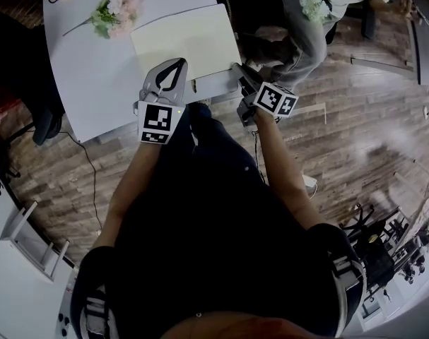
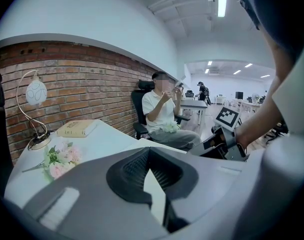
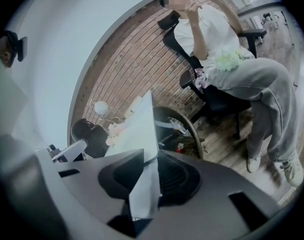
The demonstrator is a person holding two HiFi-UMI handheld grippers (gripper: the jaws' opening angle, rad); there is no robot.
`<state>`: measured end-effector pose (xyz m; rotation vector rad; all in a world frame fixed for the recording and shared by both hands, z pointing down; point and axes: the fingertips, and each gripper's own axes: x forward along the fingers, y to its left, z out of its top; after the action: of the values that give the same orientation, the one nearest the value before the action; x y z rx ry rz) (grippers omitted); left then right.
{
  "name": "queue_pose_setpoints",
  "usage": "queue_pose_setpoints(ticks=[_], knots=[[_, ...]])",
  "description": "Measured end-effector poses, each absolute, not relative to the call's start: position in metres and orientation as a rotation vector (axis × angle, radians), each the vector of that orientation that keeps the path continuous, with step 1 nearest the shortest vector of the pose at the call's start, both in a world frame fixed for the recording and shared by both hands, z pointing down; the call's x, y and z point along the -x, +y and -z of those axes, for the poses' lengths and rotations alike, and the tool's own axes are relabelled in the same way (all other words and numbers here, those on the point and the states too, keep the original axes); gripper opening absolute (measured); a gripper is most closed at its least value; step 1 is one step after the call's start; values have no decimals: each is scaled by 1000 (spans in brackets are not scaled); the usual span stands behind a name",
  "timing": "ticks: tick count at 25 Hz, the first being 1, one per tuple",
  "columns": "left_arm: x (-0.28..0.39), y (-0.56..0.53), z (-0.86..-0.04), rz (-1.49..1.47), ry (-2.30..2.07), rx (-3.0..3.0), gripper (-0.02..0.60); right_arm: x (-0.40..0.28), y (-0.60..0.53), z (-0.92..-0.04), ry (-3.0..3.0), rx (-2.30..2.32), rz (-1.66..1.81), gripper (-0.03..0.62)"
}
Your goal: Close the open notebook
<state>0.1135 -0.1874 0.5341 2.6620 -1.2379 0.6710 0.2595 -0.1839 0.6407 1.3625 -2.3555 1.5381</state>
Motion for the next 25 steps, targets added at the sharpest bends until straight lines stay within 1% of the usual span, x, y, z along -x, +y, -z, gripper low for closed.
queue_pose_setpoints(ticks=[13, 25], knots=[[-112, -190, -519, -606, -1253, -2696, 8, -263, -182, -611, -2380, -1421, -1476, 63], [-81, -185, -490, -549, -1267, -2744, 8, -249, -177, -573, -2378, -1515, -1346, 38]])
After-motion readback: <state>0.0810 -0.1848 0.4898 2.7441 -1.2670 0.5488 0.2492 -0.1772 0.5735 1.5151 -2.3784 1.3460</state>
